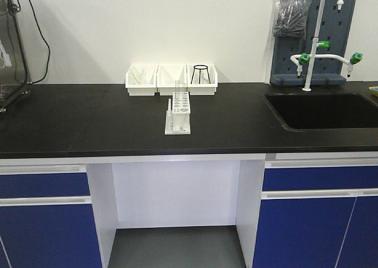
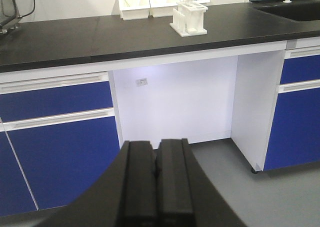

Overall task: Flip and reinsert test tube from rack
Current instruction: 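Drive the base forward toward the white test-tube rack on the bench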

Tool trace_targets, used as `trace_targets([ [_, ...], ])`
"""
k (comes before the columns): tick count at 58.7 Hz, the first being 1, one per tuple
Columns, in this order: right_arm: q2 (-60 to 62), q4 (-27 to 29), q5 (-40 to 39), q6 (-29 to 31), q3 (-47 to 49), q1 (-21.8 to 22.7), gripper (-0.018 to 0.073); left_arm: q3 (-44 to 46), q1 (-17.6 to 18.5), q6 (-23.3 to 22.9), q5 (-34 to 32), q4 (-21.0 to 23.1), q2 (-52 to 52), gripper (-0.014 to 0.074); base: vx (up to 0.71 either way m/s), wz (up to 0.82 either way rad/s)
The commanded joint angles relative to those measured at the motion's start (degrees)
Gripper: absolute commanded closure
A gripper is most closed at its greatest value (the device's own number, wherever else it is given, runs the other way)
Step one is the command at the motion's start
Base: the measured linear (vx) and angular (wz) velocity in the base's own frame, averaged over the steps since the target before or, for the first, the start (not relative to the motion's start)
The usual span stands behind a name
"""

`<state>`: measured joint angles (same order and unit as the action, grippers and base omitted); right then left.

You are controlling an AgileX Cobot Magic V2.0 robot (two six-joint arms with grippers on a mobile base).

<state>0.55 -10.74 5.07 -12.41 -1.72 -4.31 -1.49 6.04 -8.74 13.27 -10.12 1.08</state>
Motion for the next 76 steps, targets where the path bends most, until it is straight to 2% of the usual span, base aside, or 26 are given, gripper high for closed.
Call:
trace_targets([
  [1,0.82,-0.24,-4.37,0.33,-0.16,0.25,0.057,0.23,0.01,-0.5,-4.59,0.22,0.46,0.0602,0.0,0.01],
  [76,0.82,-0.24,-4.37,0.33,-0.16,0.25,0.057,0.23,0.01,-0.5,-4.59,0.22,0.46,0.0602,0.05,-0.01],
])
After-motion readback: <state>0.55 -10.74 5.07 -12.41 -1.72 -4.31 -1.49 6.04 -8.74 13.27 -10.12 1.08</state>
